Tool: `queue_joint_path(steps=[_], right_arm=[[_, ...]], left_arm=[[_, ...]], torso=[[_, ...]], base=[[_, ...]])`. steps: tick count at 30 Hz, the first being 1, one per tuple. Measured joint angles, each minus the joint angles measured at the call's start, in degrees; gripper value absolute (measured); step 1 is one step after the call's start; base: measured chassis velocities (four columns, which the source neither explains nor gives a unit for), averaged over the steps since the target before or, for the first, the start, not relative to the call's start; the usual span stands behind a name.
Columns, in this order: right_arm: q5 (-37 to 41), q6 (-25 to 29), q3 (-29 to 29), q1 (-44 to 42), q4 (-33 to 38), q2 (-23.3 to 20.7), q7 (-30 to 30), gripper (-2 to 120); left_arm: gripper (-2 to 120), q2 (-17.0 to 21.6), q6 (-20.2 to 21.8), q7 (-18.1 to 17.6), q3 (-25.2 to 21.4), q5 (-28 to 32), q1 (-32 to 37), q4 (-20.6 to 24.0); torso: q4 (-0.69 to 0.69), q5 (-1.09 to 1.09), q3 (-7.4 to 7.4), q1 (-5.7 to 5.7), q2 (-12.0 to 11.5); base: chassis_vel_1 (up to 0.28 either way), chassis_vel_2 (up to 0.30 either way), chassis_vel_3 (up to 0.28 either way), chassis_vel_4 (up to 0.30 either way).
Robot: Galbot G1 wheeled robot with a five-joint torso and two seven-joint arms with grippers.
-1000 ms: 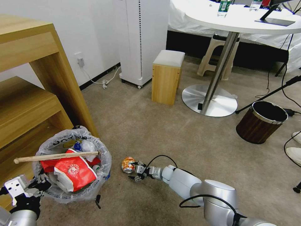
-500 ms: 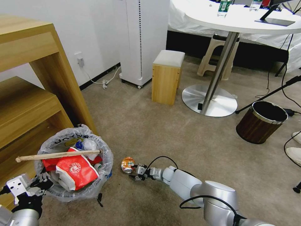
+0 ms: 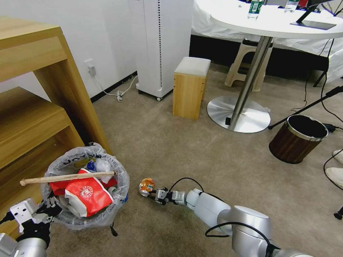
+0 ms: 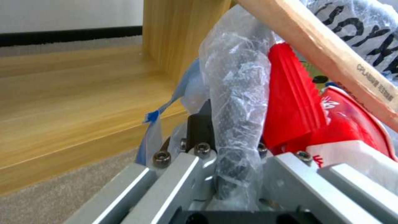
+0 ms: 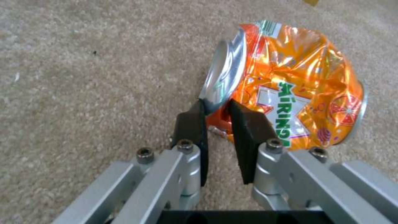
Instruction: Pick up the trash bin and place the garbage on the floor into it.
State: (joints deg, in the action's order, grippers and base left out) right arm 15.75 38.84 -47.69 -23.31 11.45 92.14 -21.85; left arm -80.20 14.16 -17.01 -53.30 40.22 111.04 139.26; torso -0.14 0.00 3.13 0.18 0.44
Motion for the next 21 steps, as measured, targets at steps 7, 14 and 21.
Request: queue_joint_path(steps=[7, 14, 21], right_arm=[[-0.36, 0.5, 0.45, 0.51, -0.13, 0.0, -0.63, 5], [-1.14, 3.08, 2.37, 0.58, -0.43, 0.0, -2.0, 0], [-1.74, 5.27, 3.44, 0.78, -0.67, 0.0, -3.26, 0]], left_arm=[[1, -0.2, -0.04, 0.1, 0.38, -0.38, -0.13, -0.34], [1, 0.21, -0.05, 0.09, 0.08, -0.17, -0.62, -1.36], [1, 0.55, -0.05, 0.0, 0.34, 0.01, -1.28, -2.66]], torso=[[0.0, 0.0, 0.0, 0.0, 0.0], [0.0, 0.0, 0.0, 0.0, 0.0], [0.0, 0.0, 0.0, 0.0, 0.0]], base=[[0.0, 0.0, 0.0, 0.0], [0.0, 0.0, 0.0, 0.0], [0.0, 0.0, 0.0, 0.0]])
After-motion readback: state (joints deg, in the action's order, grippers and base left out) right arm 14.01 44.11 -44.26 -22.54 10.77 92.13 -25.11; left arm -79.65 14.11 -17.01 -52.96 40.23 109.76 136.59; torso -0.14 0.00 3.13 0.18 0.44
